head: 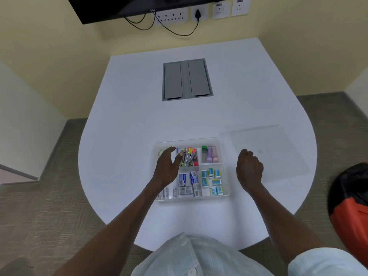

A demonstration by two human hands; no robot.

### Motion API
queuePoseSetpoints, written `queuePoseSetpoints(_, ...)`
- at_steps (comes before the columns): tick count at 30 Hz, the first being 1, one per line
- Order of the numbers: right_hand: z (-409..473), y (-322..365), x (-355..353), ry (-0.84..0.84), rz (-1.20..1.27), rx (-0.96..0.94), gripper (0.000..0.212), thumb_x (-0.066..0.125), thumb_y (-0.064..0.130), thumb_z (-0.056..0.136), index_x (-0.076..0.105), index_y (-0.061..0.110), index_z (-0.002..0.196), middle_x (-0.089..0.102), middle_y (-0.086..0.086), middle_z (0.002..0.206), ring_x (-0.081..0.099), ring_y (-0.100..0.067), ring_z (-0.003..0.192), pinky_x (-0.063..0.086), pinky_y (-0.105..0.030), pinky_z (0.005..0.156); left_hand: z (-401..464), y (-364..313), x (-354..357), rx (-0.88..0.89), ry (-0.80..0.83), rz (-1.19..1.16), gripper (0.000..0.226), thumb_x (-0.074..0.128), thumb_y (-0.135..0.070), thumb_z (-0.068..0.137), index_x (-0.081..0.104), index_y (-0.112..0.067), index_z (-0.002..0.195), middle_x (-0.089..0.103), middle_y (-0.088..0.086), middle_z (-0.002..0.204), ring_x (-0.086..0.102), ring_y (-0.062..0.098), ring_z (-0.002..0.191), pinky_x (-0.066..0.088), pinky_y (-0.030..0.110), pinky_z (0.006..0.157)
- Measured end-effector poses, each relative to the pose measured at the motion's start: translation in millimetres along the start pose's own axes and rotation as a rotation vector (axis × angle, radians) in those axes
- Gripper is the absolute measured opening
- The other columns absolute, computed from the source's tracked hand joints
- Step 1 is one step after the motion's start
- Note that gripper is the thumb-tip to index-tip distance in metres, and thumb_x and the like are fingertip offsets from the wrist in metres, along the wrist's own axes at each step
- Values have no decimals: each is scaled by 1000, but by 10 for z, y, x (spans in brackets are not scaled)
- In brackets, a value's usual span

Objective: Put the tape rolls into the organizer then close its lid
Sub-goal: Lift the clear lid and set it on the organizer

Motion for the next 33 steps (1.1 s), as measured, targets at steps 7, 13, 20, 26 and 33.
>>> queuePoseSetpoints(7, 259, 270, -759, -243, 186, -86, 23, 54, -15, 69, 50, 4, 81, 52, -14, 65, 50, -29, 46, 25, -26, 47, 109, -205, 55, 35, 9, -32, 52, 49, -37, 100, 45, -8, 143, 46, 9, 150, 40, 22, 140, 28, 29, 113)
queuePoseSetpoints(13, 123, 625, -1445, -420, 425, -172, 16, 49, -7, 74, 46, 9, 76, 48, -9, 77, 39, -23, 54, 29, -29, 47, 176, -216, 80, 17, 23, -51, 49, 46, -34, 101, 46, -7, 142, 47, 10, 149, 42, 23, 139, 30, 22, 106)
queuePoseSetpoints(20, 152, 879, -2237, -398, 976, -218, 14, 55, 5, 78, 44, 13, 76, 62, -2, 79, 53, -25, 67, 42, -34, 59, 478, -382, -487, 43, -104, -102, 46, 42, -29, 104, 44, -6, 143, 46, 11, 150, 42, 27, 139, 30, 33, 114)
queuePoseSetpoints(26, 186, 797, -2095, -146, 1516, -22, 29, 68, 14, 78, 42, 20, 67, 53, -11, 76, 39, -15, 63, 36, -29, 56, 481, -155, -692, -110, -146, -160, 65, 34, -40, 104, 16, -2, 154, 20, 15, 162, 20, 28, 150, 17, 39, 122)
queuePoseSetpoints(33, 143, 630, -1406, 88, 1722, 241, 25, 73, 13, 76, 49, 19, 81, 60, -3, 79, 42, -14, 55, 35, -23, 42, 348, 375, -779, -248, -201, -518, 25, 42, -30, 103, 57, -11, 111, 64, 16, 125, 61, 31, 116, 43, 35, 91)
Point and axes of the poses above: each hand's wrist, its own z-axis towards the middle knuckle, its own x-axis out of the palm, y = z × x, the point moved 9 cm from there along z, towards the middle knuckle
